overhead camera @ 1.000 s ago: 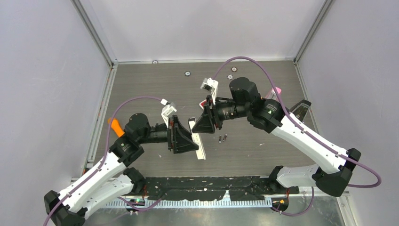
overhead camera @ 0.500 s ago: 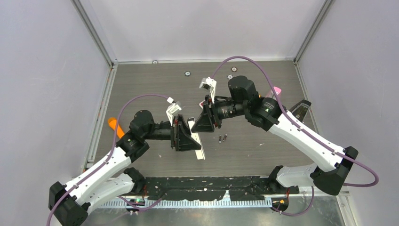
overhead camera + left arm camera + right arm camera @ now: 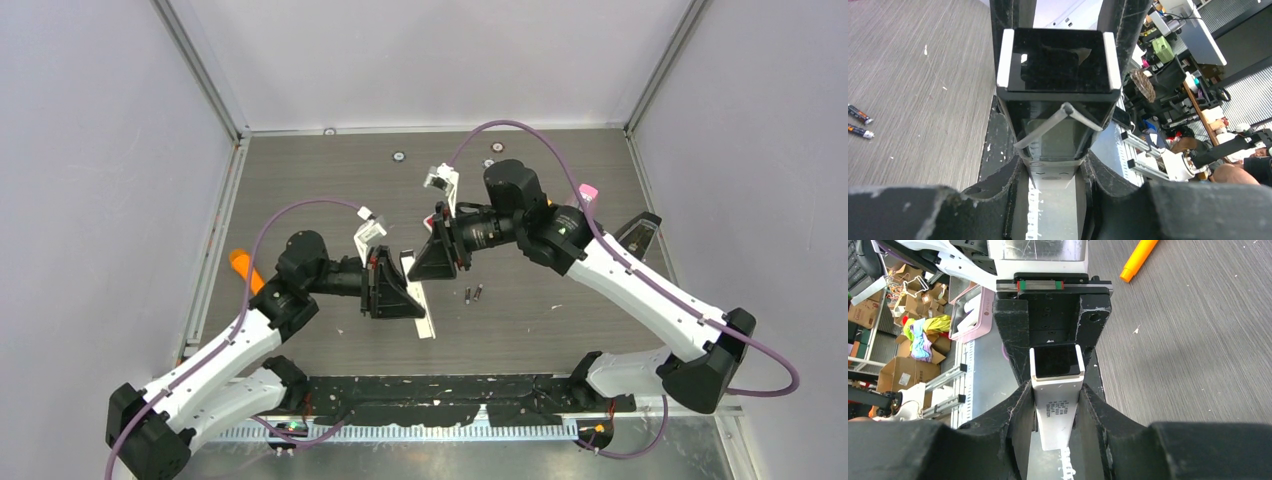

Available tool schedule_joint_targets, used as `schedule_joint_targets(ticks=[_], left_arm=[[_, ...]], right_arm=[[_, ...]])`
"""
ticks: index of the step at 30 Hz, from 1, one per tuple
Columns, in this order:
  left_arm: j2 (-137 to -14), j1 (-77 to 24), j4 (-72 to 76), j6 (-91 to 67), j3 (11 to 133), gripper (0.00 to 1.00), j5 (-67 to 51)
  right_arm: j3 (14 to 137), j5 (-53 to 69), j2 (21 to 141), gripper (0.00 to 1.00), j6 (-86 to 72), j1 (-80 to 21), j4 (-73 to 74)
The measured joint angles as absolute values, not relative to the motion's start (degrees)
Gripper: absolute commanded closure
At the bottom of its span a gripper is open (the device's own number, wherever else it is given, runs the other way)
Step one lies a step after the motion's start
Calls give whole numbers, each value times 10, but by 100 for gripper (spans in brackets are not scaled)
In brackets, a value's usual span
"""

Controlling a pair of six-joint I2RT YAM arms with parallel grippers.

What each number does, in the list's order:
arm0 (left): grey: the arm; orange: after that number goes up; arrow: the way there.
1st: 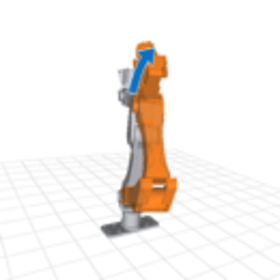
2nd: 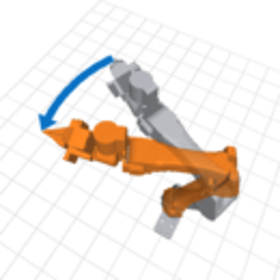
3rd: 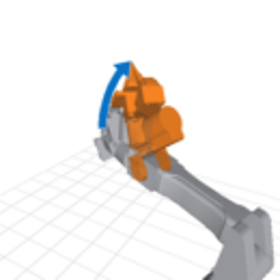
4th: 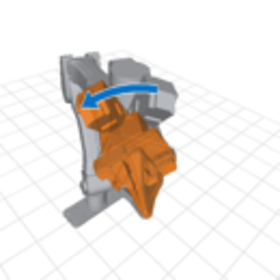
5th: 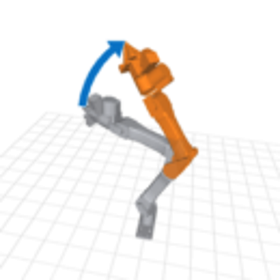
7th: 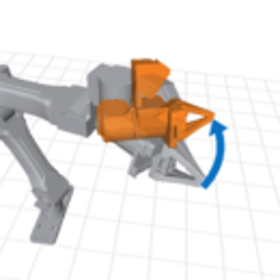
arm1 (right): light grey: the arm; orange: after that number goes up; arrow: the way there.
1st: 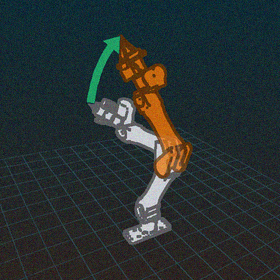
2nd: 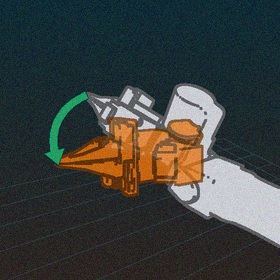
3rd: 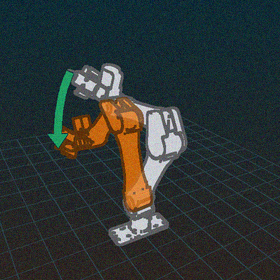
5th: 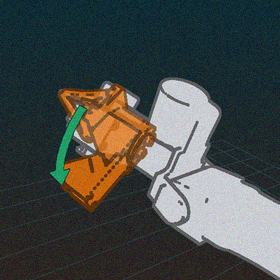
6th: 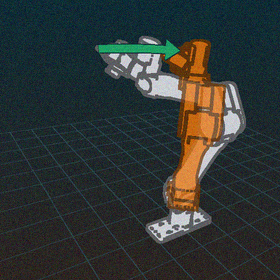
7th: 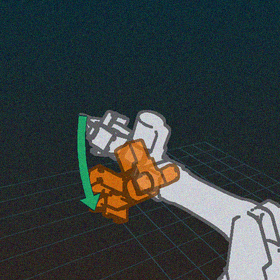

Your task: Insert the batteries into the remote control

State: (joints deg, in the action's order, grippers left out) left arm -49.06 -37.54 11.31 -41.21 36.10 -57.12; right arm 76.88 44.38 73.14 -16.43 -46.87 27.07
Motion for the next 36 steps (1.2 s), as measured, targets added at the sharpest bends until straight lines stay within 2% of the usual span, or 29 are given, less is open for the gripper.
schedule_joint_targets(ticks=[1,2,3,5,7,13,17,23,29,36], left_arm=[[-493,-375,110,-409,361,100,-570],[-494,-375,104,-404,361,100,-567],[-494,-373,96,-400,361,100,-560],[-497,-369,79,-391,361,100,-535],[-502,-360,64,-385,359,100,-508],[-539,-328,38,-380,323,100,-415],[-588,-326,13,-374,302,100,-357],[-617,-325,-4,-368,291,100,-310],[-579,-325,8,-365,290,100,-325],[-488,-325,130,-397,281,100,-457]], right_arm=[[766,444,733,46,-165,-468,269],[762,442,733,39,-165,-467,266],[757,438,733,27,-165,-467,262],[742,420,732,17,-168,-468,248],[715,385,730,12,-167,-469,236],[567,256,697,10,-178,-470,177],[473,183,677,15,-204,-470,140],[401,110,675,18,-243,-470,107],[395,131,646,17,-250,-470,93],[394,210,568,14,-275,-506,24]])
